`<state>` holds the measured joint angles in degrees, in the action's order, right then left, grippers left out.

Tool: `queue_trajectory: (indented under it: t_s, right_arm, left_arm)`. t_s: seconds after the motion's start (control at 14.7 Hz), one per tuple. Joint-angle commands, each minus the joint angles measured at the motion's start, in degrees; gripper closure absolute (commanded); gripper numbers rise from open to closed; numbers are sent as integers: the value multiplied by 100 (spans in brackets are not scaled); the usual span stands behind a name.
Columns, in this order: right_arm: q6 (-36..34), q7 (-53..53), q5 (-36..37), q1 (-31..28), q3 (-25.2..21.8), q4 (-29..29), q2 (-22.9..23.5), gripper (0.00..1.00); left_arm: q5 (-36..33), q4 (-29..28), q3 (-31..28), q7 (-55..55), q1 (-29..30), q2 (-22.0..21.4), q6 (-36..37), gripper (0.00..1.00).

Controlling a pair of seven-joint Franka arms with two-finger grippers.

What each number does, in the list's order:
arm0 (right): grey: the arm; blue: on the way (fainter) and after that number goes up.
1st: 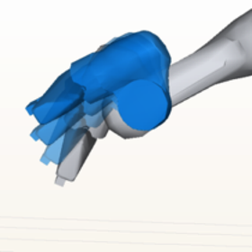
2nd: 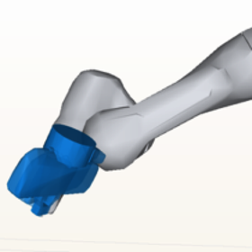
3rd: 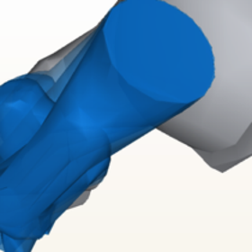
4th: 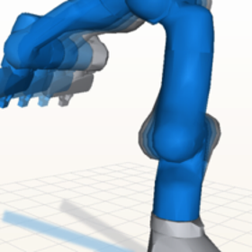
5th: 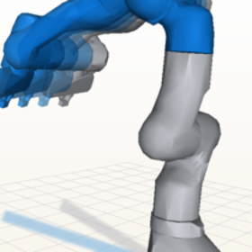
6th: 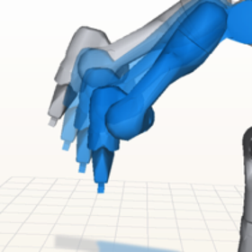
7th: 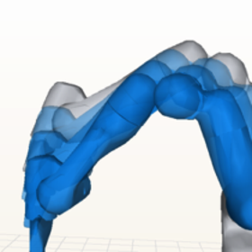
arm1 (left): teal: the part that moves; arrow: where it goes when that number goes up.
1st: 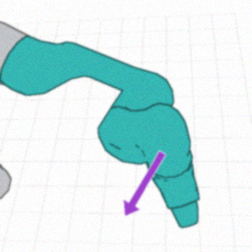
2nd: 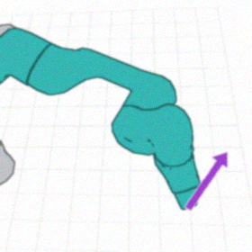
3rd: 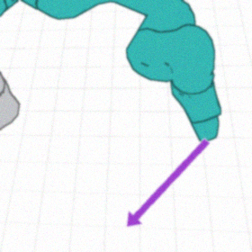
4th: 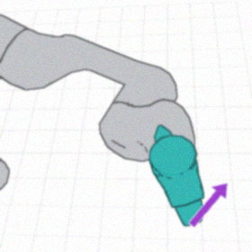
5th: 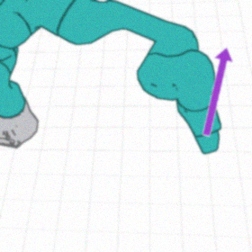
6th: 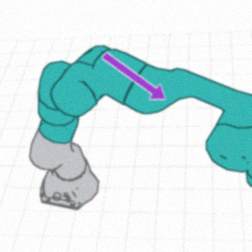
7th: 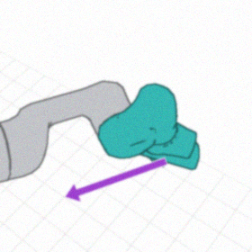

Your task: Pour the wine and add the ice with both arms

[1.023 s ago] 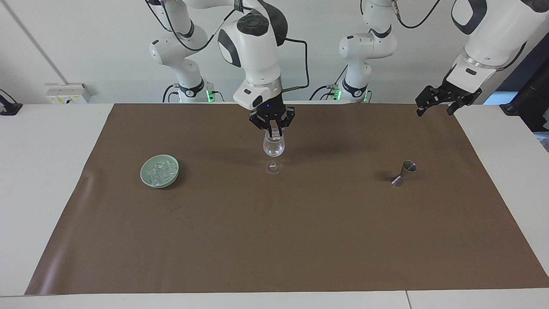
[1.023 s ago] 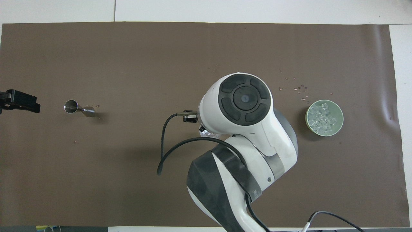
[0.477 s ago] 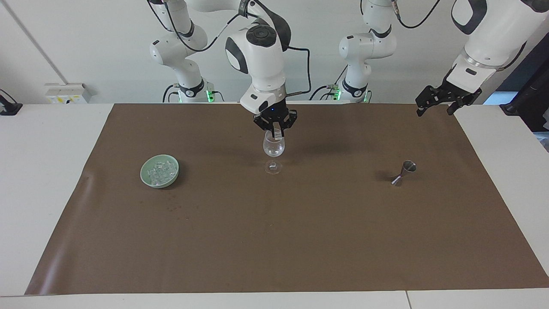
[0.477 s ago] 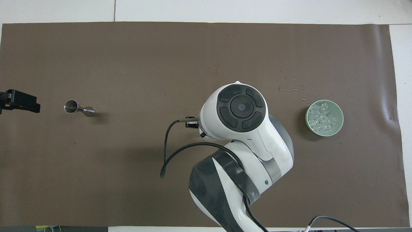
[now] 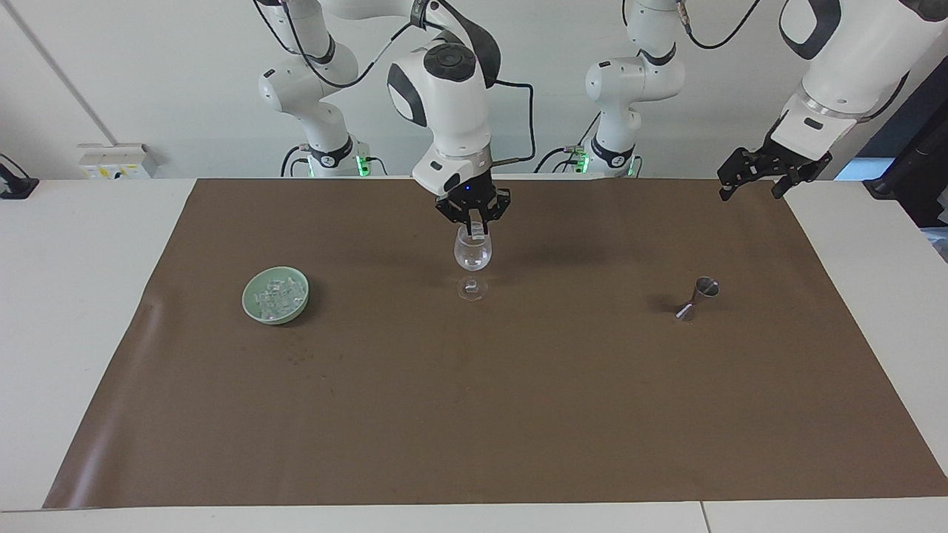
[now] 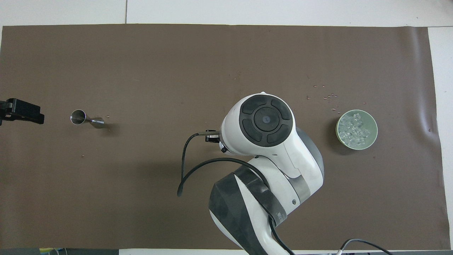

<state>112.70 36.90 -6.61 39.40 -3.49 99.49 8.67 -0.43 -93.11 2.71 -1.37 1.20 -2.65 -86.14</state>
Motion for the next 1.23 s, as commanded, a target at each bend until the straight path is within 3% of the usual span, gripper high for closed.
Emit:
queue_trajectory:
  t_s: [0.0, 0.2, 0.75, 0.95, 1.09, 1.16]
  right_arm:
    - [6, 195, -68, 23, -11, 168, -163, 74]
    - [6, 213, -68, 32, 7, 159, -164, 52]
    - [-248, 169, 28, -108, -28, -280, -93, 50]
    - [-459, 125, 239, -433, -37, -377, -154, 42]
    - [-503, -67, 327, -775, -29, -377, -234, 29]
    - [-503, -251, 327, -942, -37, -386, -277, 16]
  left_arm:
    - [-18, -146, 10, -65, 38, -121, -96, 0]
    - [-18, -146, 10, -65, 38, -121, -96, 0]
    - [-18, -146, 10, -65, 38, -121, -96, 0]
    - [-18, -146, 10, -65, 38, -121, -96, 0]
    - [-18, -146, 10, -65, 38, -121, -96, 0]
    - [-18, -146, 10, -65, 38, -121, -96, 0]
